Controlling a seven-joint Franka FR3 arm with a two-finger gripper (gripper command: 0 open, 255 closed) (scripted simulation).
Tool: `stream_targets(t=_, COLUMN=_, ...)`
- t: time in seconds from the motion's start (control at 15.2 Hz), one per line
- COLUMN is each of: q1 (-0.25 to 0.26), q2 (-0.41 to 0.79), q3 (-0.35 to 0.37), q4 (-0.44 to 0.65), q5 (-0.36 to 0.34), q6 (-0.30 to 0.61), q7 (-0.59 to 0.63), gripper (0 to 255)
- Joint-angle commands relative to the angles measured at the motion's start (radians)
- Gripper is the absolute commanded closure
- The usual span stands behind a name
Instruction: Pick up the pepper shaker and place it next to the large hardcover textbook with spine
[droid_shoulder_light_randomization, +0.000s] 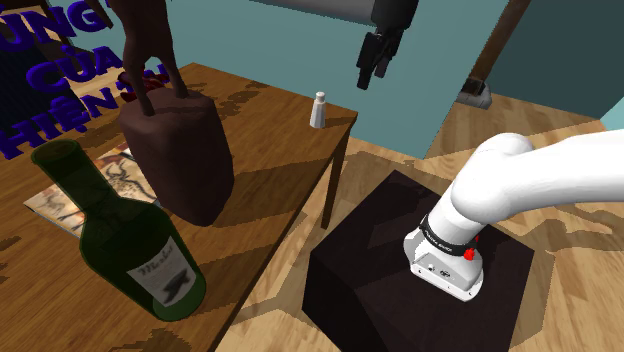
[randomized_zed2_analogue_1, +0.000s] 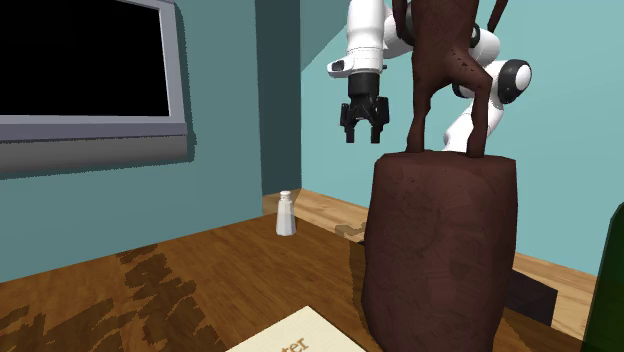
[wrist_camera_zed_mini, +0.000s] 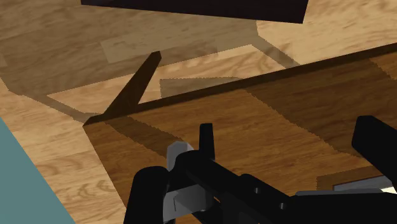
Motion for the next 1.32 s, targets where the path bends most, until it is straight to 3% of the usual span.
stream_targets(t=0.0, q1=0.0, q2=0.0, q3=0.0, q4=0.0, q5=0.0, q6=0.0, q7=0.0, gripper=0)
stream_targets(t=0.66, q1=-0.017, q2=0.338, q3=-0.078, q4=0.07, q5=-0.029, q6=0.262, q7=-0.151, gripper=0)
stream_targets(t=1.12, q1=-0.02, q2=0.6, q3=-0.121, q4=0.203, q5=-0.016, q6=0.386, q7=-0.251, gripper=0)
stream_targets(t=1.25, q1=-0.019, q2=0.607, q3=-0.12, q4=0.183, q5=-0.014, q6=0.413, q7=-0.252, gripper=0)
